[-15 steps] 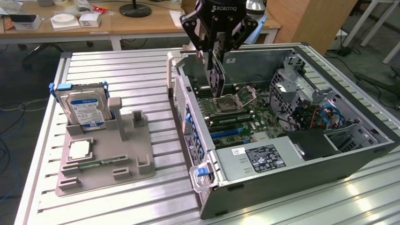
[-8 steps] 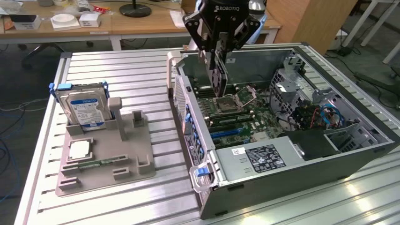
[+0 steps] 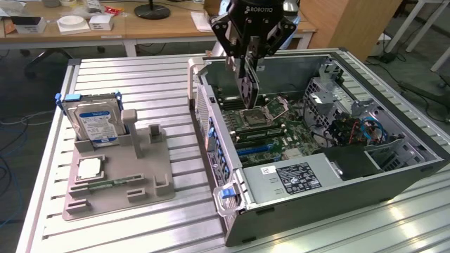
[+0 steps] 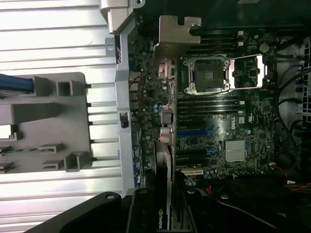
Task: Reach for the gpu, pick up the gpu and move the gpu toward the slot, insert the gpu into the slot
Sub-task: 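Pick up the gpu and move the gpu toward the slot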
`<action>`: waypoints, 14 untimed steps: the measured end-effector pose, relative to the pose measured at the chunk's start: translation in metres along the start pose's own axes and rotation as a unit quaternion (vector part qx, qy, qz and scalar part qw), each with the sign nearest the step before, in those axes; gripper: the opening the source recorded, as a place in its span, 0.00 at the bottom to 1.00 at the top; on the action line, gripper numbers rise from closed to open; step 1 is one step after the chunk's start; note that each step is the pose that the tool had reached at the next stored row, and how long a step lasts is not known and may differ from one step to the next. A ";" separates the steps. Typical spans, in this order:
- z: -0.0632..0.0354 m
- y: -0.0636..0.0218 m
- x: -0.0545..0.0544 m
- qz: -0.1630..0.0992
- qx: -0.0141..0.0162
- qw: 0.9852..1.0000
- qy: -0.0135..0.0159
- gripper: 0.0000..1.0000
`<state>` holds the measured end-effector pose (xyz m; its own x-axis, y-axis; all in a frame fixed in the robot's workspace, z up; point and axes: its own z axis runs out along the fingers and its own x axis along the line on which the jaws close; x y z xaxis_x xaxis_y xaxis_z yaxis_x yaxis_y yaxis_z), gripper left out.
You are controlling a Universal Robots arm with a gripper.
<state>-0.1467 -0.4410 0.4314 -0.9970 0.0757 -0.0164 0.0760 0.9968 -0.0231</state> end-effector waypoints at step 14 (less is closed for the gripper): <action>0.0001 0.0007 -0.010 0.002 0.000 1.000 0.000 0.26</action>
<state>-0.1372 -0.4410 0.4314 -0.9967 0.0793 -0.0164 0.0797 0.9966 -0.0232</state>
